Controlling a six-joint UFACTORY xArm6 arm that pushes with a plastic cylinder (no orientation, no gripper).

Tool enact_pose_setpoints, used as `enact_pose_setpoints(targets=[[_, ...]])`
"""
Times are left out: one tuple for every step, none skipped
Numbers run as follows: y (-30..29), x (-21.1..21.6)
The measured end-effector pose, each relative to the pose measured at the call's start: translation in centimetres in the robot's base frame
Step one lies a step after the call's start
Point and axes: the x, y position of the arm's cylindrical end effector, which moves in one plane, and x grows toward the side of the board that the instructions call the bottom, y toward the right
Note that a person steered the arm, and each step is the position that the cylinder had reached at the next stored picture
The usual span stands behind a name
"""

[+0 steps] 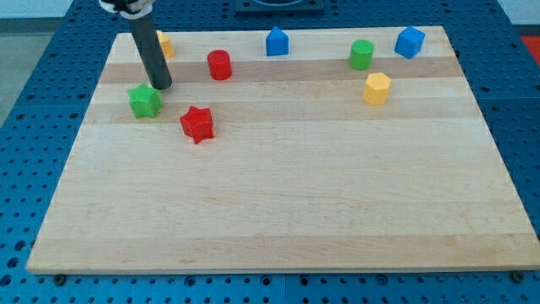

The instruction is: Place the green star and hexagon parallel to each other

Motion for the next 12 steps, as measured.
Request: enact_pose_setpoints(targets=[[-1.2,-0.9],[-1.6,0.4],[-2.2,2.3],[-2.5,3.7],[-2.5,3.9],[-2.3,3.9],[0.0,3.2],[4.6,3.2],[10.3,3.1],[15.7,2.7],[20.5,1.9],[24.9,1.2]])
